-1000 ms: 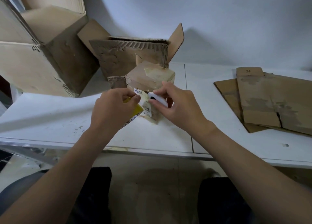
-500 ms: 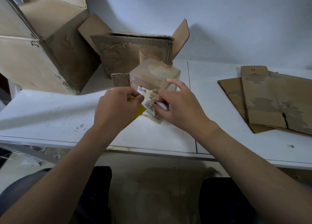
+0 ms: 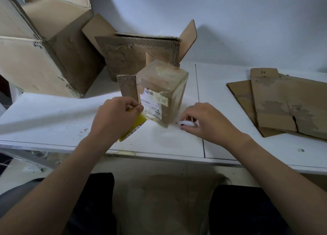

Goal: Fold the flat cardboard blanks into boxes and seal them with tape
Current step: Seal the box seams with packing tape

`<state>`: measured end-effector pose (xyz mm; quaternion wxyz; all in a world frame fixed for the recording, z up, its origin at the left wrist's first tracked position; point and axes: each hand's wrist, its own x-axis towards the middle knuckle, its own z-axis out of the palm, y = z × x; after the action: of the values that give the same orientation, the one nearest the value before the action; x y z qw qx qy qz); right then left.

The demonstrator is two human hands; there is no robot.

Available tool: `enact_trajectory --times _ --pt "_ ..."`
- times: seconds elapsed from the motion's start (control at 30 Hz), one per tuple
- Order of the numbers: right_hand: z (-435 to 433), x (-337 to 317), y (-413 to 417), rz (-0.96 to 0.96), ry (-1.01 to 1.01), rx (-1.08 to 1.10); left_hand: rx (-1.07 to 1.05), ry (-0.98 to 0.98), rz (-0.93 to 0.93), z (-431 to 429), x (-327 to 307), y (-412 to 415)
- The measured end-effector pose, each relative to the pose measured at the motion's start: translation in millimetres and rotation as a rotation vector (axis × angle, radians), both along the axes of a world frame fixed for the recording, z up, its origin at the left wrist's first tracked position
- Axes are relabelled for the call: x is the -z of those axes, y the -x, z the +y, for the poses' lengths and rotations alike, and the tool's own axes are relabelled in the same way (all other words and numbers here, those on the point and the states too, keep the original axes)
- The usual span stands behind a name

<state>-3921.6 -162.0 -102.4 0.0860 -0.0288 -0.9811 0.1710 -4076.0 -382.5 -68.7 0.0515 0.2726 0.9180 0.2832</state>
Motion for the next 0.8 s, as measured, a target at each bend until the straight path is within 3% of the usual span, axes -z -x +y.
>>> enact_trajectory --times 0.1,0.2,0.3,0.5,0.67,0.8 --pt "11 21 -13 -0.255 0.01 0.157 0.01 -0.002 0.004 -1 1 -2" --pt "18 29 -15 -0.285 -0.011 0.181 0.01 -0.024 0.013 0 -2 -5" --pt "17 18 -4 -0.156 -0.048 0.196 0.006 -0.059 0.009 2 -5 -6" --pt "-7 -21 32 0.387 0.126 0.238 -0.018 -0.093 -0.001 2 -8 -6" --pt "-15 -23 62 0.33 0.06 0.143 -0.018 -0.103 -0.015 2 -8 -4" --pt "-16 -15 79 0.425 0.154 0.146 -0.015 -0.111 -0.012 2 -8 -4"
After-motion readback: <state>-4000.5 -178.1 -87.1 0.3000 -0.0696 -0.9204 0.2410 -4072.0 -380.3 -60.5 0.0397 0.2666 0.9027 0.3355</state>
